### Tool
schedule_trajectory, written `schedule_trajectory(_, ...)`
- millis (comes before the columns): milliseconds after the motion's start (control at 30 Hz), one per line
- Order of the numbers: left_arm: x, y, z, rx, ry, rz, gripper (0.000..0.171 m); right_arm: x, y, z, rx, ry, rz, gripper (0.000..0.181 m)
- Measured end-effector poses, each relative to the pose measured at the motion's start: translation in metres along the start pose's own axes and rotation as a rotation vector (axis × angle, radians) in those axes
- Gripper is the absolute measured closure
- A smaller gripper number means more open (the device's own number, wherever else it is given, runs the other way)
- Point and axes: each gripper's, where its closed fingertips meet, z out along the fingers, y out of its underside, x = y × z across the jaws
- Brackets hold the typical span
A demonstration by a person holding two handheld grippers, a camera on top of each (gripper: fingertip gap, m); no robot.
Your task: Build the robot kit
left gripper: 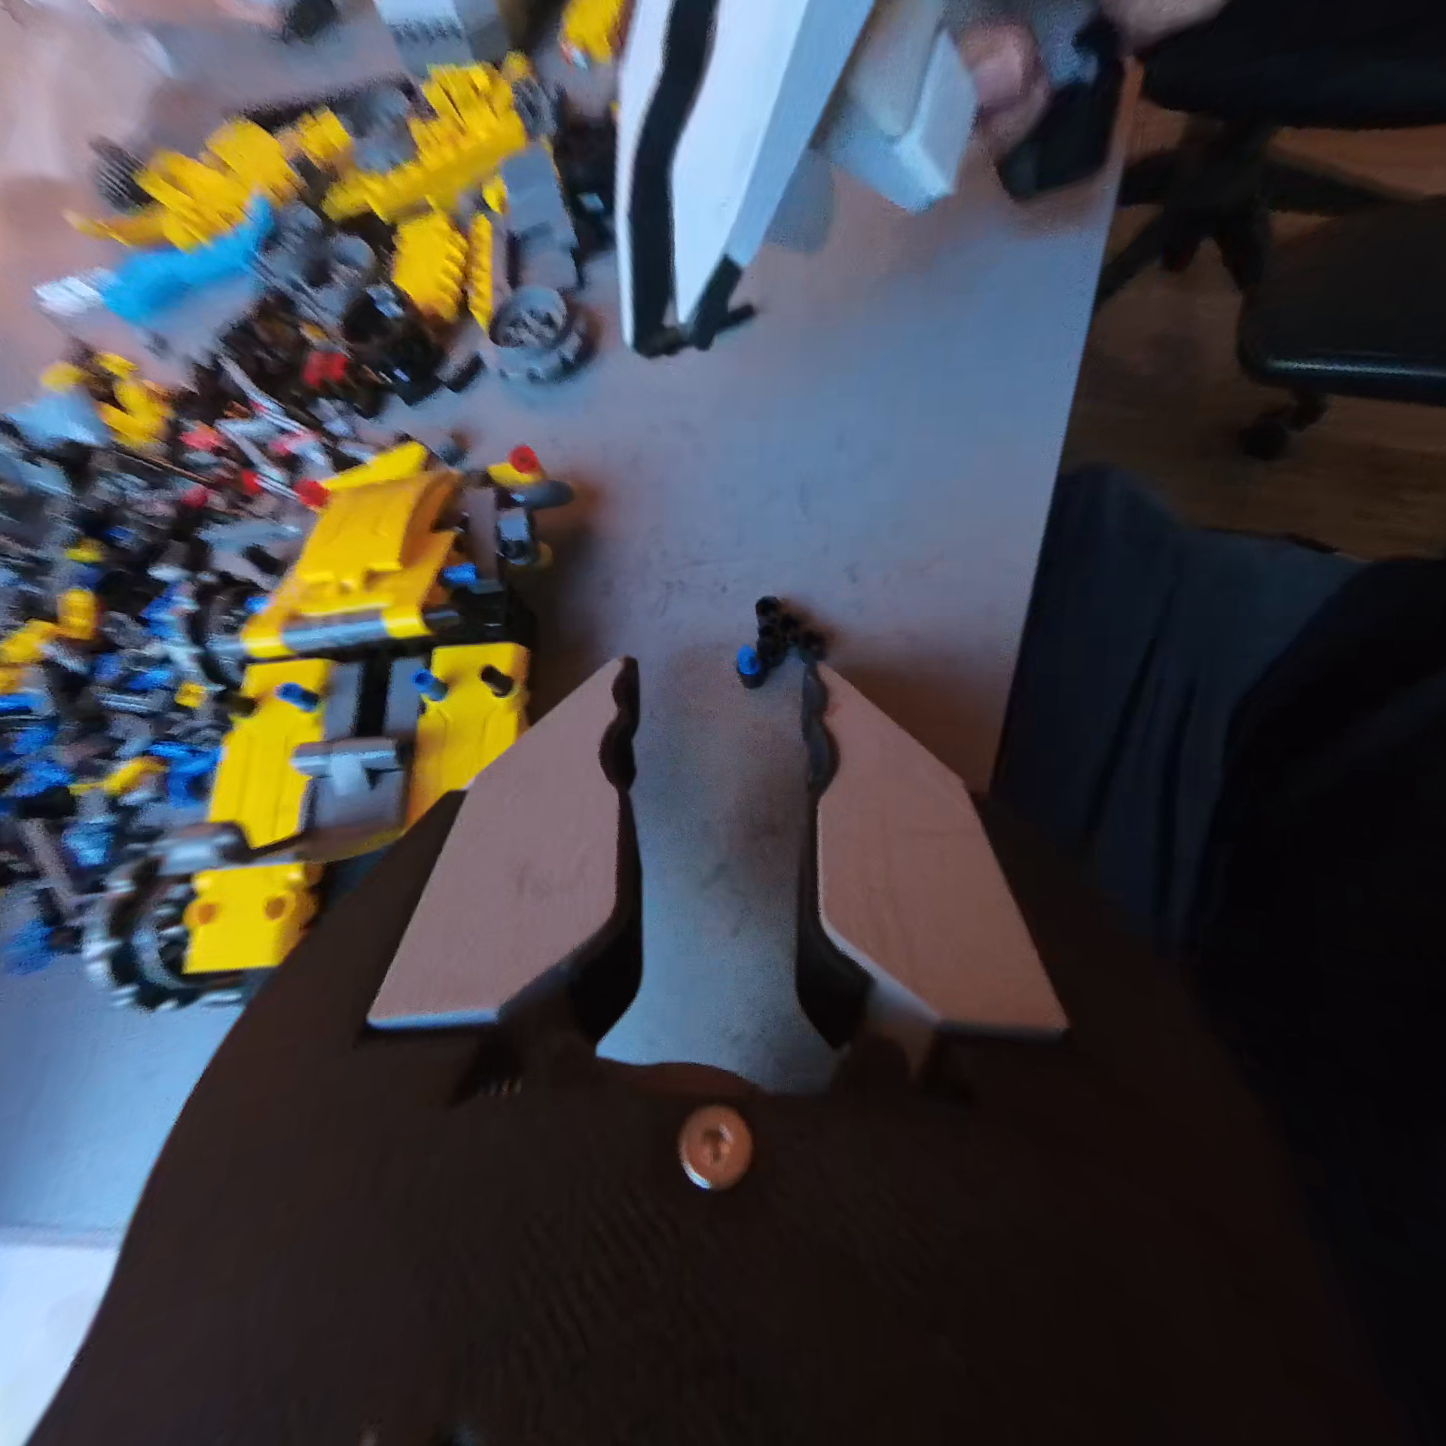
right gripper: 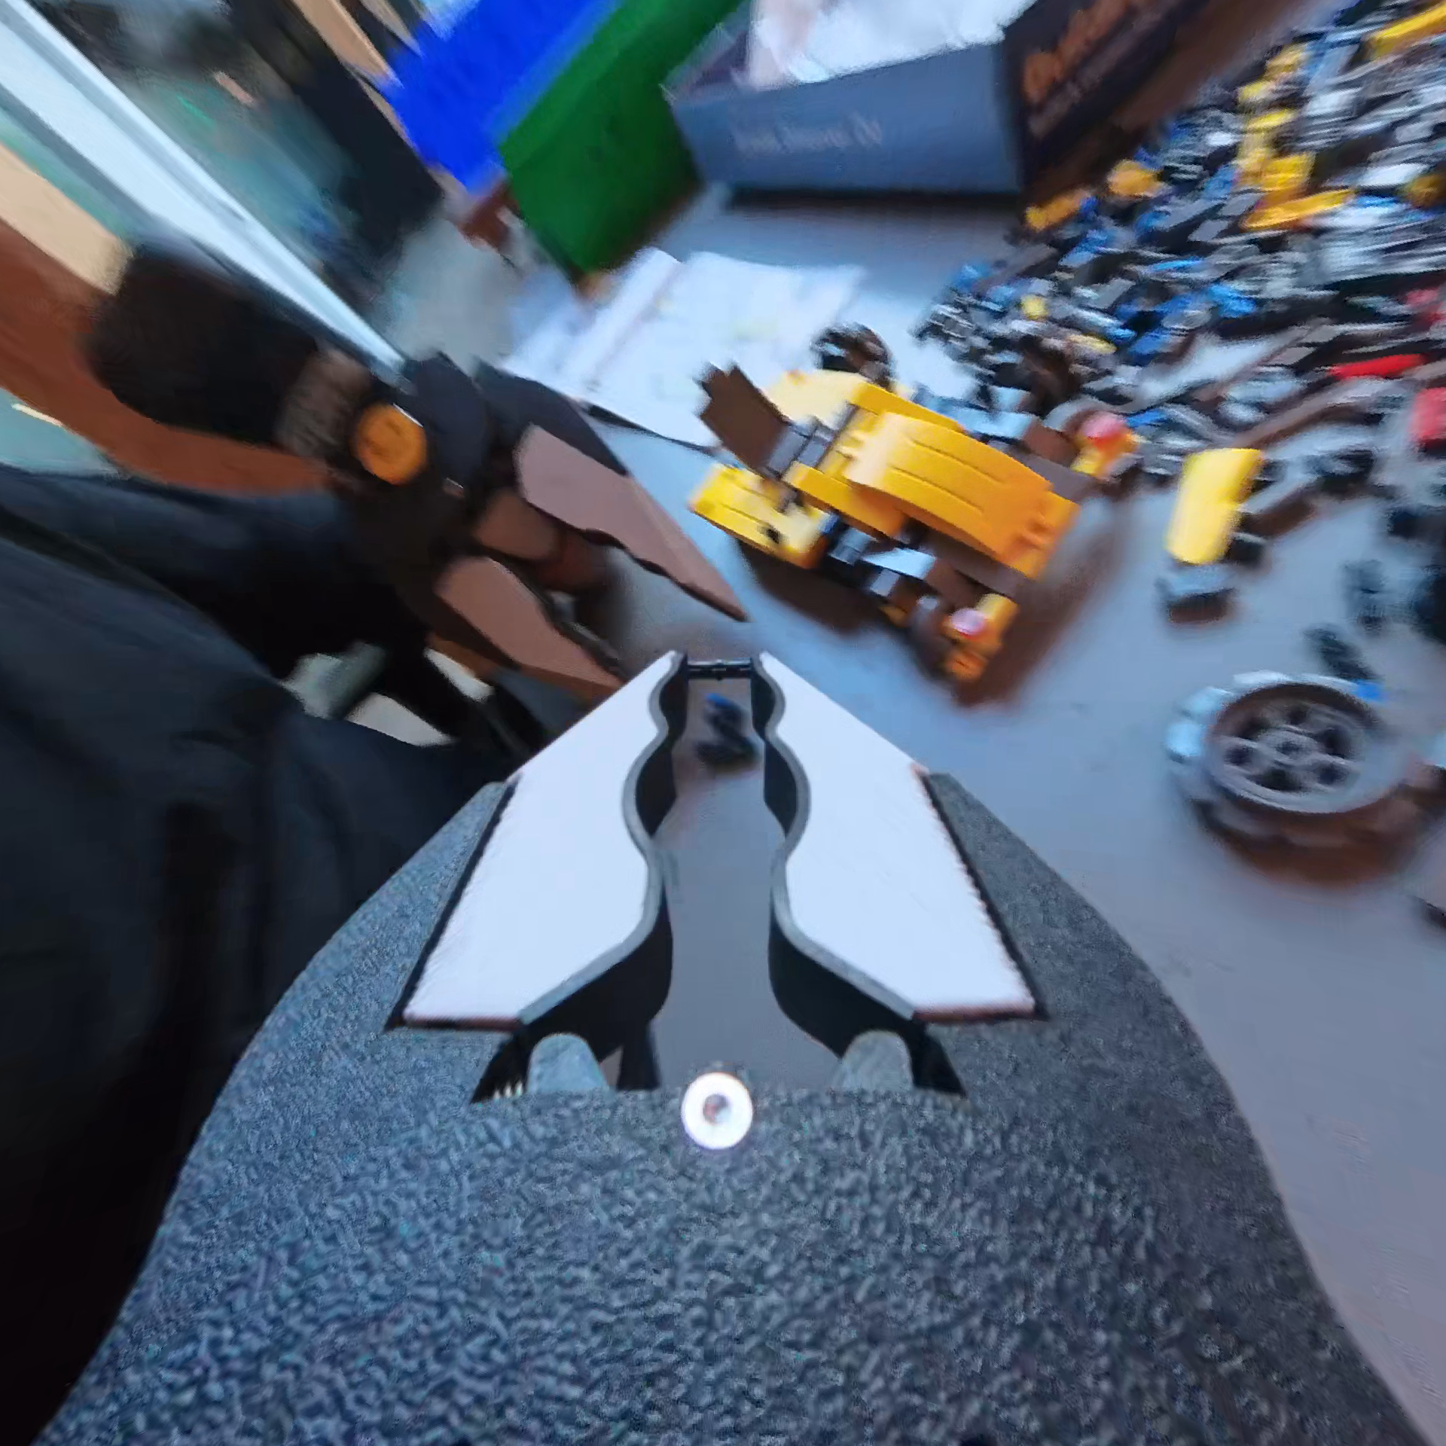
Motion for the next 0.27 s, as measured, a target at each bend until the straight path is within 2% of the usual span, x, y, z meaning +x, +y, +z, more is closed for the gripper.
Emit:
schedule_trajectory(133, -0.01, -0.032, -0.022, 0.206, -0.134, 0.065, 0.138, -0.039, -0.02, 0.006, 0.146, -0.325, 0.288, 0.166)
schedule_trajectory(267, -0.014, -0.065, -0.049, 0.367, -0.226, 0.152, 0.152, -0.054, -0.023, 0.012, 0.181, -0.458, 0.408, 0.165)
